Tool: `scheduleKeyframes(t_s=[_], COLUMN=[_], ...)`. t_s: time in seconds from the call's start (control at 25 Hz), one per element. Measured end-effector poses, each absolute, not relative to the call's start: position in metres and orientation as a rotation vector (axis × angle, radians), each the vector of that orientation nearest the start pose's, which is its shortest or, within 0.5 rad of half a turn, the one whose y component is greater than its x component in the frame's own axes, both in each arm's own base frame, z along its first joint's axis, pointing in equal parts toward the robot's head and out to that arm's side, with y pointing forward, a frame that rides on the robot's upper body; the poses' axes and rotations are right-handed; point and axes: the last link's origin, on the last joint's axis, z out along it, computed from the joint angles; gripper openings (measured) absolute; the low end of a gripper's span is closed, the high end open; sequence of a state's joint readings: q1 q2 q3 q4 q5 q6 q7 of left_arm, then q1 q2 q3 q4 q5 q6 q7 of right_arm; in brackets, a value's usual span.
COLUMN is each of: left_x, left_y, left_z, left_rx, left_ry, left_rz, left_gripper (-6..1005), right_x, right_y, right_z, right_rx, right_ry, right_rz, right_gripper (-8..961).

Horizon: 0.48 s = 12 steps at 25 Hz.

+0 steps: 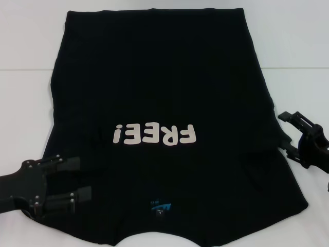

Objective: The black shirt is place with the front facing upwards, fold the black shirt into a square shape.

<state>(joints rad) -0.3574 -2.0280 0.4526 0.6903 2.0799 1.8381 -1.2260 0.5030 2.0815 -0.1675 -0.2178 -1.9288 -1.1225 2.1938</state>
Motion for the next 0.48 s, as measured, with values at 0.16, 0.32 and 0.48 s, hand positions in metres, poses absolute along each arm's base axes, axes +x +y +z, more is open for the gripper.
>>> scheduleKeyframes(t_s=[0.16,0.32,0.48], left_x=[-0.316,-0.316,-0.316], left_y=[0.261,0.261,0.261], left_z=[0.049,0.049,0.05], left_rx=[-2.661,-2.658,-2.657], left_ry=[-0.587,-0.587,-0.585], left_rz=[-0.796,-0.795,-0.796], left_gripper=[806,806,806], right_x=[0.334,0.32,0.306], right_y=[0.336,0.343,0.353], right_z=[-0.023,-0.023,-0.025], right_rx=[-1.339,-1.421,-1.502], right_ry=[2.151,2.122,2.089], right_rz=[1.31,1.337,1.341], right_gripper=[931,931,930])
